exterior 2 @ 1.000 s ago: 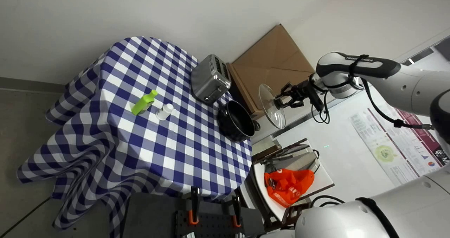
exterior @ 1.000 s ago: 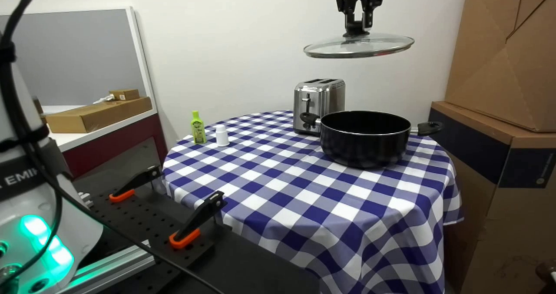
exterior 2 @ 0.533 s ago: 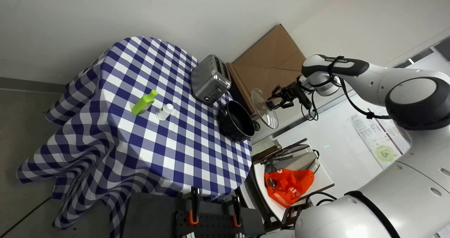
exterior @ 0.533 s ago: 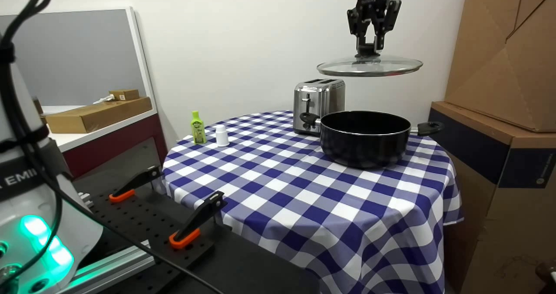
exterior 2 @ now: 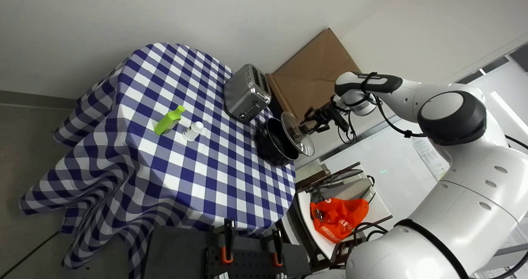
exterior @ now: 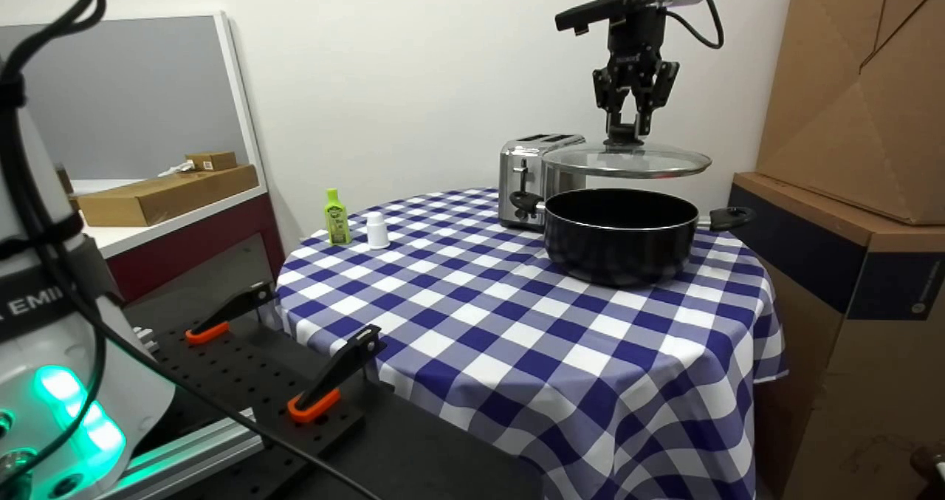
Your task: Pick up the lid from the table and put it on the pot
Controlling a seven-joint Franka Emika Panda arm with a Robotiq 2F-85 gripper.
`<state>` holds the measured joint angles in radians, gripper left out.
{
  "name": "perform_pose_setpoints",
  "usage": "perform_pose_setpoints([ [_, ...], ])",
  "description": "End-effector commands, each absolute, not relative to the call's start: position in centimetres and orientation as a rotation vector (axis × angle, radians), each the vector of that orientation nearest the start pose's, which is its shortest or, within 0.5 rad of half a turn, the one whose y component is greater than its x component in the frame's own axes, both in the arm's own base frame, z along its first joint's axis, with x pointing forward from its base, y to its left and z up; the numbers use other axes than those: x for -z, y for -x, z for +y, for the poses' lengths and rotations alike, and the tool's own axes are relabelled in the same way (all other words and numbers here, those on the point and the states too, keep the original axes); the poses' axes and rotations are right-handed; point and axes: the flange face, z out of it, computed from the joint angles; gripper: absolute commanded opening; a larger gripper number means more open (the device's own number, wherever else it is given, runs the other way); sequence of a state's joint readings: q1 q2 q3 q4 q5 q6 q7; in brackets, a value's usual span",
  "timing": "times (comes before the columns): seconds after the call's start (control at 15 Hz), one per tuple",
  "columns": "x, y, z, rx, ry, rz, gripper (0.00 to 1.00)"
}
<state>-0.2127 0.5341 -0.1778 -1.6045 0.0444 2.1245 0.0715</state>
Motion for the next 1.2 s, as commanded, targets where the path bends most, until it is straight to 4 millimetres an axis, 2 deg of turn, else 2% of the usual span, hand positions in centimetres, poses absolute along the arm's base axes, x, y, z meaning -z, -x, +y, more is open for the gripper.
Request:
perform_pose_setpoints([
  [0.0, -31.7, -64.6, -25.3, -0.078, 3.110, 0.697, 0.25],
  [0.27, -30.1, -64.7, -25.3, -0.107, 3.114, 0.691, 0.25],
  [1.13, -27.4, -66.5, -24.4, -0.147, 3.132, 0.667, 0.25],
])
